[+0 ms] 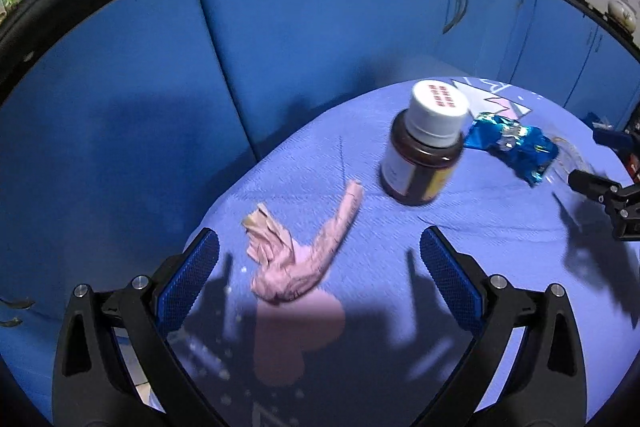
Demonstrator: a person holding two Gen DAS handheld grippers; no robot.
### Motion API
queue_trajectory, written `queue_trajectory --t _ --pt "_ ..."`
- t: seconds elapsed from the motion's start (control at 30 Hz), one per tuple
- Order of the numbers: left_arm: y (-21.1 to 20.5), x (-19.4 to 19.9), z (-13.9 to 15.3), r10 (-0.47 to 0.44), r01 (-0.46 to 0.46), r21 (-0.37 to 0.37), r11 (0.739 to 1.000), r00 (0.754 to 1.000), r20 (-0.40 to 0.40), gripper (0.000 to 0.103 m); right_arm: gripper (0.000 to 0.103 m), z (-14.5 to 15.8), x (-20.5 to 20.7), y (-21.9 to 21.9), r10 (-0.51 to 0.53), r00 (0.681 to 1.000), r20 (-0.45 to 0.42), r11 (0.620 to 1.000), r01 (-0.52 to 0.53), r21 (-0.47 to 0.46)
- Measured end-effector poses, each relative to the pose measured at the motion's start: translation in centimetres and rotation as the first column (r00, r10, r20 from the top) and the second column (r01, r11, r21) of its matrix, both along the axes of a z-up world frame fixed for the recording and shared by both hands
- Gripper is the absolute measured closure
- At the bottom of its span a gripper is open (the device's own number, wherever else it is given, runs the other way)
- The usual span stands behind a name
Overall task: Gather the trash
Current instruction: 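Grasp the pink wrapper with the left gripper while the right gripper grasps the clear round lid, then carry the pink wrapper and clear lid with both grippers over the black bin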
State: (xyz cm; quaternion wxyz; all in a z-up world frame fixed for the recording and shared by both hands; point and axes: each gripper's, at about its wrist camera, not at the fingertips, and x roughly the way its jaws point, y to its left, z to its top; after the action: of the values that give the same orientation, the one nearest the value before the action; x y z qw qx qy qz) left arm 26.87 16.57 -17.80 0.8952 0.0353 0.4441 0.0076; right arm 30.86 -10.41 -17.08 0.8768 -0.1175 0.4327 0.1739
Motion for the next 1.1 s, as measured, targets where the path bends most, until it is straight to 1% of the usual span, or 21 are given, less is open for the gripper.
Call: queue_trajectory --t 0.1,0.17,0.2,0.27,0.3,0.33,0.37,0.4,0.43,0.53,0.67,0.73,0.87,1.1 --pt "0.3 0.5 -0.5 0.009 -0.009 -0.002 1.0 1.0 -0.013 0.017 0.01 -0.6 0.9 0.1 -0.01 1.0 -0.028 1.0 0.01 0.005" --pt "0.5 0.8 -0.9 0.009 -0.009 -0.011 1.0 1.0 -0.028 0.03 0.01 -0.8 1.0 0.1 -0.011 0.999 -0.033 1.0 0.012 0.005" --pt "0.6 0.8 -1.0 0.007 -0.007 -0.015 1.0 0.999 -0.035 0.033 0.01 -1.1 1.1 0.2 -0.012 0.999 -0.039 1.0 0.011 -0.003" --pt "0.5 0.8 -0.9 0.001 -0.002 -0.019 1.0 1.0 -0.029 0.04 0.01 -1.3 1.3 0.4 -0.007 0.999 -0.053 1.0 0.007 -0.012" --pt "0.3 0.9 -0.8 -0.001 0.0 -0.019 1.0 1.0 -0.028 0.041 0.01 -1.4 1.2 0.4 -0.007 0.999 -0.051 1.0 0.006 -0.017" --pt "0.2 0.8 -0.8 -0.003 0.002 -0.017 1.0 1.0 -0.026 0.045 0.012 -1.5 1.3 0.5 -0.002 0.999 -0.053 1.0 0.002 -0.015" --pt "0.2 0.7 -0.7 -0.005 0.005 -0.017 1.0 1.0 -0.024 0.052 0.017 -1.5 1.2 0.5 0.002 0.999 -0.053 1.0 -0.002 -0.005" --pt "0.1 0.7 -0.7 -0.007 0.006 -0.02 1.0 1.0 -0.023 0.056 0.018 -1.4 1.0 0.5 0.002 0.999 -0.051 1.0 -0.002 -0.002" --pt "0.1 0.6 -0.7 -0.008 0.008 -0.026 1.0 1.0 -0.024 0.064 0.018 -1.4 1.0 0.4 0.004 0.999 -0.054 1.0 -0.004 0.0" --pt "0.1 0.3 -0.6 -0.004 0.003 -0.03 1.0 1.0 -0.027 0.072 0.019 -1.2 0.4 0.0 0.009 0.999 -0.039 1.0 -0.008 0.017" --pt "-0.3 -0.5 -0.5 -0.006 0.005 -0.033 0.999 1.0 -0.03 0.073 0.019 -0.5 -1.1 -0.4 0.014 1.0 -0.02 1.0 -0.014 0.012" --pt "-0.8 -1.2 -0.2 -0.012 0.011 -0.023 1.0 1.0 -0.023 0.073 0.019 -0.1 -1.8 -0.4 0.021 1.0 -0.004 1.0 -0.021 -0.001" --pt "-1.9 -2.3 0.4 -0.032 0.031 -0.027 0.999 0.999 -0.013 0.073 0.019 0.9 -3.6 -1.0 0.03 0.999 0.011 1.0 -0.03 -0.002" --pt "-5.7 -4.5 1.5 -0.098 0.098 0.002 0.995 0.995 -0.004 0.073 0.019 2.1 -6.2 -2.1 0.027 0.999 0.04 1.0 -0.027 -0.016"
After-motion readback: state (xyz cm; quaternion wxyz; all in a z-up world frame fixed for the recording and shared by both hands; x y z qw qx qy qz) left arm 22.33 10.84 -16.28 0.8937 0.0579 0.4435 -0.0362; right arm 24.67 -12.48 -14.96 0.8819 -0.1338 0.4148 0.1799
